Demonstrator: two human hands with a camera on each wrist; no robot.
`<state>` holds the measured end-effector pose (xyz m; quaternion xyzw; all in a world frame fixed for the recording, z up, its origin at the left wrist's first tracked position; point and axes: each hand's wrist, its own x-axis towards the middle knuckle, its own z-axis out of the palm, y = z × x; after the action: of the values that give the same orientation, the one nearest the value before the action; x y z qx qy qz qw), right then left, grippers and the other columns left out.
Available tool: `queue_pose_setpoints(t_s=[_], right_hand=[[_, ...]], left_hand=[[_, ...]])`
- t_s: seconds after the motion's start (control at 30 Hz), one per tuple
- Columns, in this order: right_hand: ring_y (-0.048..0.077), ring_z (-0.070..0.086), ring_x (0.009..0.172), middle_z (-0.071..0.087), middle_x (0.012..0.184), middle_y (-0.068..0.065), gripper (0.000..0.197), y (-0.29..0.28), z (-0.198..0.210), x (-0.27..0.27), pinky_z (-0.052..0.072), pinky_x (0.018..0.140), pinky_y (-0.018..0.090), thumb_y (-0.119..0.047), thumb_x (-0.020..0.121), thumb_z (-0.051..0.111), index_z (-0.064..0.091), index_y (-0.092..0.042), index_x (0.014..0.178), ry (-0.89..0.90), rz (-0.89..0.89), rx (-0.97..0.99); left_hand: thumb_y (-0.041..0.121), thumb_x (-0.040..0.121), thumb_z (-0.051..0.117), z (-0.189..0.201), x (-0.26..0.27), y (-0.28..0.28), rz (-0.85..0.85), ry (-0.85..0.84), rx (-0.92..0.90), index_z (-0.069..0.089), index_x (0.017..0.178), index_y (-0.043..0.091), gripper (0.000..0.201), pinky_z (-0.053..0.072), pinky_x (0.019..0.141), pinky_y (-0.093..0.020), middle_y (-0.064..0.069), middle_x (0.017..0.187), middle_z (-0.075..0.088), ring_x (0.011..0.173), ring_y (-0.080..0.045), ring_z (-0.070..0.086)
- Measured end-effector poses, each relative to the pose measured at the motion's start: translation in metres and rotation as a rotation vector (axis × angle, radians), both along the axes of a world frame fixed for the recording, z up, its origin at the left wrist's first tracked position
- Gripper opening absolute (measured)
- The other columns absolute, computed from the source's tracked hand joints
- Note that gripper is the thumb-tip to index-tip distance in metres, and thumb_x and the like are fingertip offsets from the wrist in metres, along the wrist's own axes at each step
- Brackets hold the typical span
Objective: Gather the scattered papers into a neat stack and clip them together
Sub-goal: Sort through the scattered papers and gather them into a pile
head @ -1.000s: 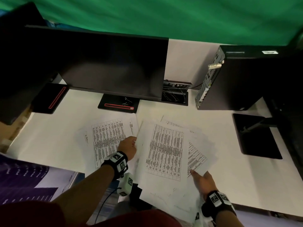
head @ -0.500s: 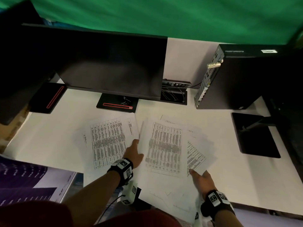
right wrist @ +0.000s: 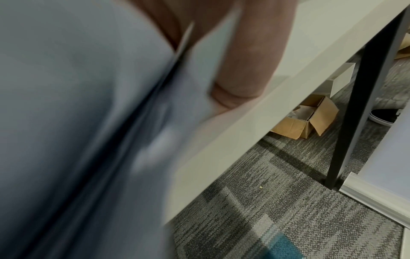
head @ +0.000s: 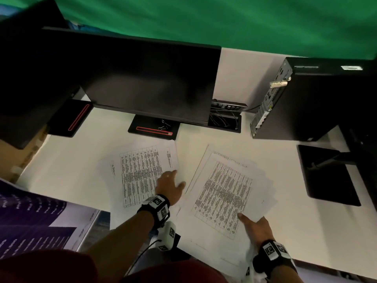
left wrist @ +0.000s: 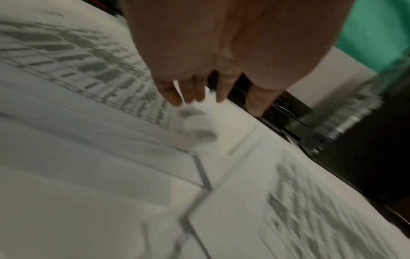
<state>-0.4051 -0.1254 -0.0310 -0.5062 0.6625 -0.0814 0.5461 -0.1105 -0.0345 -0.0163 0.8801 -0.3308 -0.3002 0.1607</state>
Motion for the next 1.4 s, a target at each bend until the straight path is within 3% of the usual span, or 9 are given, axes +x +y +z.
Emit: queue_pose_setpoints(t_s=[0.23,0.43,0.53,0.77,0.87,1.0,1.13,1.23,1.4], right_hand=[[0.031,0.056,0.126,0.061,0.138,0.007,0.076,0.002,-0.001,0.001,0.041,0.11,0.046,-0.048,0.079,0.077,0.052,-0.013,0.141,0.047,0.05,-0.036],[0.028,0.061,0.101,0.066,0.123,0.013,0.074,0.001,0.002,0.001,0.044,0.096,0.04,-0.053,0.075,0.079,0.057,-0.009,0.13,0.068,0.066,-0.015],[0.038,0.05,0.13,0.051,0.145,0.019,0.074,-0.001,0.006,0.001,0.038,0.107,0.043,-0.034,0.086,0.074,0.043,0.001,0.143,0.066,0.035,-0.013],[0.031,0.062,0.117,0.065,0.13,0.009,0.074,0.001,-0.005,0.001,0.045,0.103,0.042,-0.048,0.076,0.079,0.056,-0.008,0.134,0.024,0.042,-0.036],[0.029,0.06,0.12,0.064,0.133,0.007,0.076,0.0,-0.012,-0.002,0.043,0.107,0.043,-0.049,0.076,0.079,0.055,-0.012,0.137,0.014,0.053,-0.039],[0.03,0.059,0.122,0.063,0.135,0.008,0.089,-0.002,-0.012,-0.002,0.043,0.106,0.043,-0.058,0.067,0.081,0.054,-0.011,0.138,0.008,0.032,-0.019],[0.037,0.053,0.126,0.059,0.133,0.013,0.064,-0.003,-0.01,-0.002,0.038,0.109,0.046,-0.028,0.085,0.076,0.05,-0.002,0.137,-0.035,-0.084,0.032],[0.034,0.057,0.115,0.062,0.128,0.01,0.053,-0.001,-0.007,0.0,0.04,0.106,0.044,-0.016,0.087,0.072,0.053,-0.002,0.135,-0.043,-0.117,0.034],[0.028,0.064,0.098,0.073,0.109,0.008,0.035,0.004,-0.003,0.003,0.047,0.094,0.038,-0.015,0.085,0.069,0.066,-0.011,0.12,-0.003,-0.028,-0.05]], left_hand=[[0.082,0.065,0.057,0.012,0.12,0.076,0.838,-0.026,0.322,0.007,0.152,0.002,0.128,0.018,0.114,-0.058,-0.021,0.159,0.001,0.144,-0.041,0.01],[0.086,0.042,0.068,-0.011,0.112,0.064,0.674,-0.005,0.397,-0.003,0.153,0.005,0.154,0.015,0.115,-0.059,-0.021,0.16,-0.006,0.147,-0.039,0.0],[0.066,0.046,0.084,-0.01,0.096,0.046,0.647,-0.009,0.319,0.009,0.149,0.016,0.137,0.024,0.11,-0.062,-0.018,0.156,0.006,0.142,-0.04,0.009],[0.017,0.07,0.078,-0.001,0.106,0.036,0.781,0.206,0.026,0.013,0.144,0.028,0.099,0.047,0.095,-0.051,-0.021,0.134,0.045,0.114,-0.043,0.051],[0.017,0.075,0.076,0.007,0.126,0.047,0.81,0.351,-0.026,0.015,0.15,0.016,0.097,0.044,0.098,-0.045,-0.021,0.142,0.044,0.121,-0.041,0.049],[0.046,0.042,0.095,0.016,0.152,0.07,0.728,0.404,-0.017,0.032,0.146,0.005,0.128,0.042,0.105,-0.048,-0.016,0.145,0.047,0.125,-0.037,0.052],[0.024,0.069,0.085,0.022,0.156,0.09,0.796,0.356,-0.146,0.057,0.128,0.002,0.069,0.051,0.092,-0.045,-0.018,0.12,0.065,0.106,-0.037,0.063],[0.019,0.071,0.083,0.021,0.153,0.101,0.749,0.396,-0.166,0.062,0.12,0.005,0.056,0.057,0.077,-0.047,-0.02,0.112,0.068,0.089,-0.032,0.065],[0.016,0.078,0.079,0.032,0.155,0.113,0.752,0.184,-0.139,0.049,0.135,0.002,0.066,0.045,0.1,-0.044,-0.019,0.135,0.055,0.116,-0.036,0.056]])
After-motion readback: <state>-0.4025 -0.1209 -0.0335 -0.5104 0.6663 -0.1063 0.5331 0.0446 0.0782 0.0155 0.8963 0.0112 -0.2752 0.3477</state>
